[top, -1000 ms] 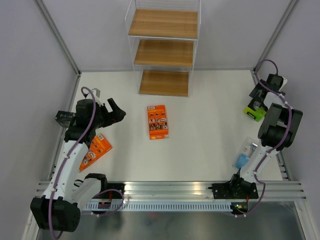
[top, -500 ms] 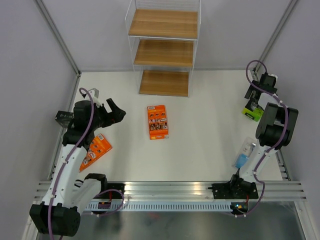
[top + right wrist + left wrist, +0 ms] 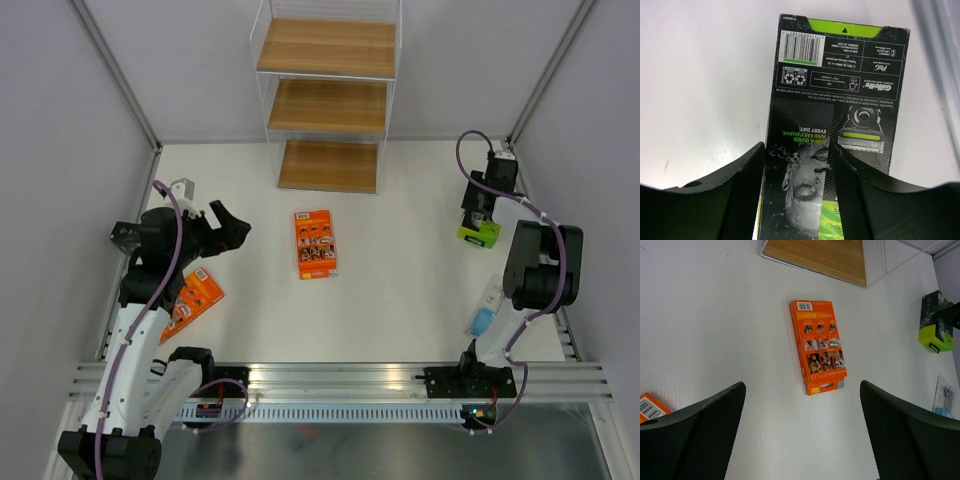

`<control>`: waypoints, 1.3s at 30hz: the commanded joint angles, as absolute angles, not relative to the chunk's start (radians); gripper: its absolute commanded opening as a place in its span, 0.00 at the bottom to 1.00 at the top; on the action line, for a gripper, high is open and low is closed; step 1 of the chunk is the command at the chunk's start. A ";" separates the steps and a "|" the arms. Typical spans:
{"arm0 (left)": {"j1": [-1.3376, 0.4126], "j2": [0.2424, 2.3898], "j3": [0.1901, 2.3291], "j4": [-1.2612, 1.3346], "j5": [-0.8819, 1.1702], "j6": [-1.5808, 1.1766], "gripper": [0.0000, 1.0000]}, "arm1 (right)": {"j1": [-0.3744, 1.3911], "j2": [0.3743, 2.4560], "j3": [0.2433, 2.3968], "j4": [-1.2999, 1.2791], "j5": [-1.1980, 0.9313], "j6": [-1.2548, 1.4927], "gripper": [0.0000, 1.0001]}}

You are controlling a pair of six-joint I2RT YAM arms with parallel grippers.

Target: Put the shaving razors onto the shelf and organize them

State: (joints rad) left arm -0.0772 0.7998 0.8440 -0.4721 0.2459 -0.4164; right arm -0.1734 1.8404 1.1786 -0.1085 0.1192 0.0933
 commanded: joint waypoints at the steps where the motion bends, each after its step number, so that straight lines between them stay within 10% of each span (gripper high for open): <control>1: -0.078 0.790 0.850 -0.463 0.290 -0.385 1.00 | -0.082 1.833 1.048 -0.348 -0.052 0.167 0.59; 22: -0.257 0.980 0.893 -0.328 0.378 -0.483 0.99 | 0.523 1.385 0.727 -0.432 -0.060 0.578 0.62; 28: -0.556 1.109 0.891 -0.290 0.175 -0.751 0.92 | 0.526 1.253 0.938 -0.563 0.191 0.700 0.96; 39: -0.954 1.225 0.693 0.125 -0.144 -1.213 0.73 | 0.161 1.396 1.068 -0.368 0.023 0.388 0.98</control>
State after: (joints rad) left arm -0.8749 1.1736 0.7387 -0.1081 0.0143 -0.9863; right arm 0.2333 1.3228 1.0870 -0.4202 0.0891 0.5026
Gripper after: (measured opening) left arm 0.746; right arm 0.979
